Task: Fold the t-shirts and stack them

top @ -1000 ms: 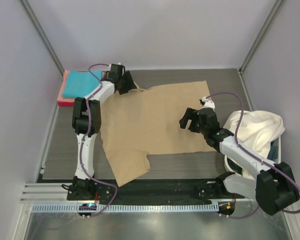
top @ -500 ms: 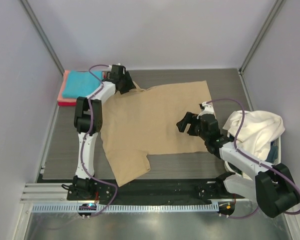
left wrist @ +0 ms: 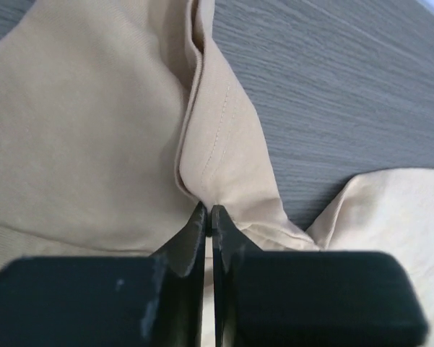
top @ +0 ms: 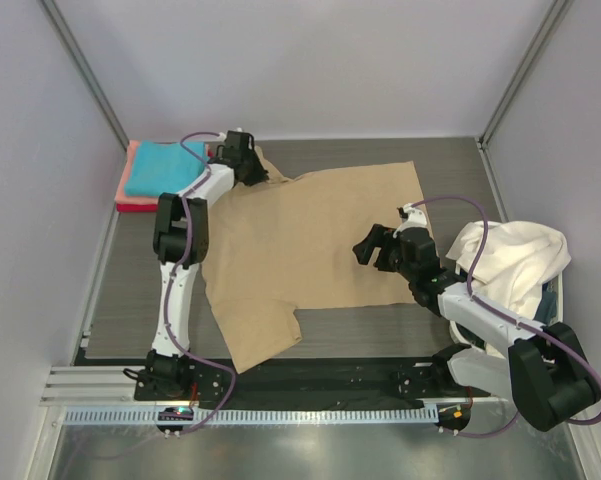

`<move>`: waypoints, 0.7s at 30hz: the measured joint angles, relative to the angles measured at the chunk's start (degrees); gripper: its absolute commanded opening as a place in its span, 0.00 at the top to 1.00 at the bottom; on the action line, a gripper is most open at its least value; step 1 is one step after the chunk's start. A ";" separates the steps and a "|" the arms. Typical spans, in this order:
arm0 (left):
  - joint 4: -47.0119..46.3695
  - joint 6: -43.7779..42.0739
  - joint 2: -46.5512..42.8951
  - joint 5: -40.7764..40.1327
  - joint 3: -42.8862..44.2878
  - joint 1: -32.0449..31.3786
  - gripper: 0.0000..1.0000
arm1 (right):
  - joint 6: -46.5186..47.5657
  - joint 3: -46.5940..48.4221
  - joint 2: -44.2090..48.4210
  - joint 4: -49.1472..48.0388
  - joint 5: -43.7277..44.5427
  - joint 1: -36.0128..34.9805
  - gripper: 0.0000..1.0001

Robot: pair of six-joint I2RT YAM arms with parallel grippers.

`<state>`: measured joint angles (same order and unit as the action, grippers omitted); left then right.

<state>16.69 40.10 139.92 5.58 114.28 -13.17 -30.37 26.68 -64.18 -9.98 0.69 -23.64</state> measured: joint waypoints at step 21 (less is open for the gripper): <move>-2.51 -1.20 10.86 7.48 24.26 -6.01 0.00 | 0.04 2.03 -1.38 1.38 -0.74 0.02 0.09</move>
<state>14.17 38.89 150.78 13.06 138.54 -19.18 -30.33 28.71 -65.56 -8.60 -0.05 -23.62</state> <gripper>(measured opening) 0.996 0.901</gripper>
